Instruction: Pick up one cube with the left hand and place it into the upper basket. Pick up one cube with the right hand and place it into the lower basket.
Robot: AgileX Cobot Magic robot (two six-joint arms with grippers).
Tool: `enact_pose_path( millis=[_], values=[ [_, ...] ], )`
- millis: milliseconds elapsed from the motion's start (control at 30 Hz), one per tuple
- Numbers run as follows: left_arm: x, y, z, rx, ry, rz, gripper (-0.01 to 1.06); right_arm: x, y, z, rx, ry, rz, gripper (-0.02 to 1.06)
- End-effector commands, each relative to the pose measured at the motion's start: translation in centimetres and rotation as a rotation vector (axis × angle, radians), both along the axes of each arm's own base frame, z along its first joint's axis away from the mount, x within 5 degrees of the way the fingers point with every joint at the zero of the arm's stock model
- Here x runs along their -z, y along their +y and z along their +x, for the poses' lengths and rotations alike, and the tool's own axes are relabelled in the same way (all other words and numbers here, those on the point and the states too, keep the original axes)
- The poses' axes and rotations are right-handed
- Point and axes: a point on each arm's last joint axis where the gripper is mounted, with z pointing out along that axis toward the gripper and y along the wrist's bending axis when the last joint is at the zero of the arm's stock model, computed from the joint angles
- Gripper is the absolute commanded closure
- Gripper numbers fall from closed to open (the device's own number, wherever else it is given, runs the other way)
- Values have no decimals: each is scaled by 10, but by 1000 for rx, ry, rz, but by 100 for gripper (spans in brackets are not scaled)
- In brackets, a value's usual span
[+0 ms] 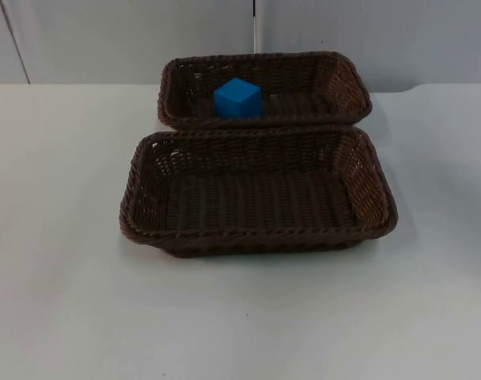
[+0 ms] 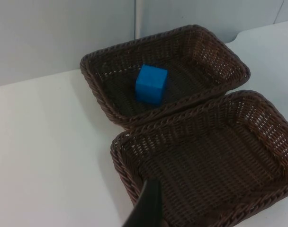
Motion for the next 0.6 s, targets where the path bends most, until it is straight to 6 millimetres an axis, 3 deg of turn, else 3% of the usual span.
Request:
enact_pose_path(
  millis=[0, 333, 433, 567],
  values=[
    [0, 0, -1, -1, -5, -5, 25, -5, 1, -1, -19, -20, -10, 105],
    [0, 0, -1, -1, -4, -6, 25, -6, 7, -2, -38, -34, -3, 105],
    [0, 0, -1, -1, -4, -6, 25, -6, 18, -5, -98, -39, -26, 105],
    [0, 0, -1, -1, -4, -8, 25, -6, 50, -16, -227, -46, -39, 105]
  ],
)
